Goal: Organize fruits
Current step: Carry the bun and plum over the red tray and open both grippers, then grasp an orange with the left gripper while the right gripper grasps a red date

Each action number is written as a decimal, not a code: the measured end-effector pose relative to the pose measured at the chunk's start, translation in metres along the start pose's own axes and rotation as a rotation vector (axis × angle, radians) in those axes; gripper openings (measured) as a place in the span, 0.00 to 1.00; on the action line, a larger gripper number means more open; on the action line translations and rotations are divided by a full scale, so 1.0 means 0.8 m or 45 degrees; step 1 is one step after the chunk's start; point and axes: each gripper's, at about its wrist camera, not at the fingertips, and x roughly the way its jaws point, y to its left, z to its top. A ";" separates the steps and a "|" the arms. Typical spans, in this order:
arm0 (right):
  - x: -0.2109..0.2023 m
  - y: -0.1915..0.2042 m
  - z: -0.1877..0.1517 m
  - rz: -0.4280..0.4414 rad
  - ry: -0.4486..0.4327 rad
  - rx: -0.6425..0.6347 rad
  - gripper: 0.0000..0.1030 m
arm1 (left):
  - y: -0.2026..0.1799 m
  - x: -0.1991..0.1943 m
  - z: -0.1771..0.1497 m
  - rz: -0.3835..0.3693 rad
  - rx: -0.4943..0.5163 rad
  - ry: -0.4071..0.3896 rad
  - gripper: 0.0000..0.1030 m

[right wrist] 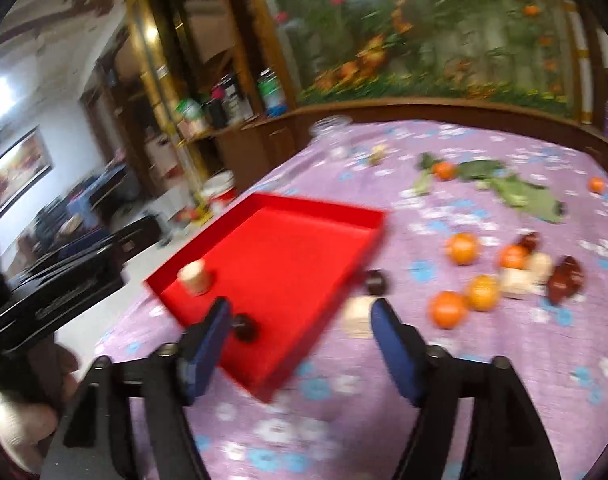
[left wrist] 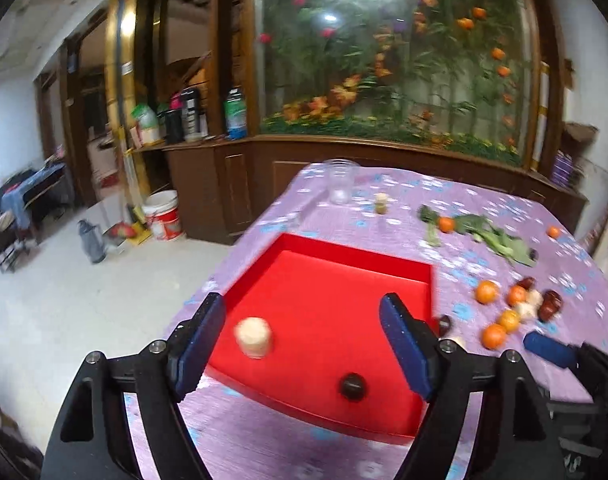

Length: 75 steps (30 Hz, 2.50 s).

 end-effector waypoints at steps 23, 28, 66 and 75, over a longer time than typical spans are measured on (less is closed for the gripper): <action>-0.045 -0.204 -0.026 -0.192 0.092 0.291 0.79 | -0.173 0.068 -0.041 -0.571 0.229 0.324 0.52; -0.038 -0.222 -0.015 -0.226 0.117 0.272 0.79 | -0.195 0.103 -0.039 -0.602 0.227 0.393 0.49; 0.060 -0.253 0.019 -0.399 0.186 0.241 0.45 | -0.248 0.170 -0.054 -0.699 0.365 0.422 0.37; 0.047 -0.257 0.015 -0.313 0.169 0.317 0.33 | -0.237 0.169 -0.051 -0.737 0.302 0.423 0.29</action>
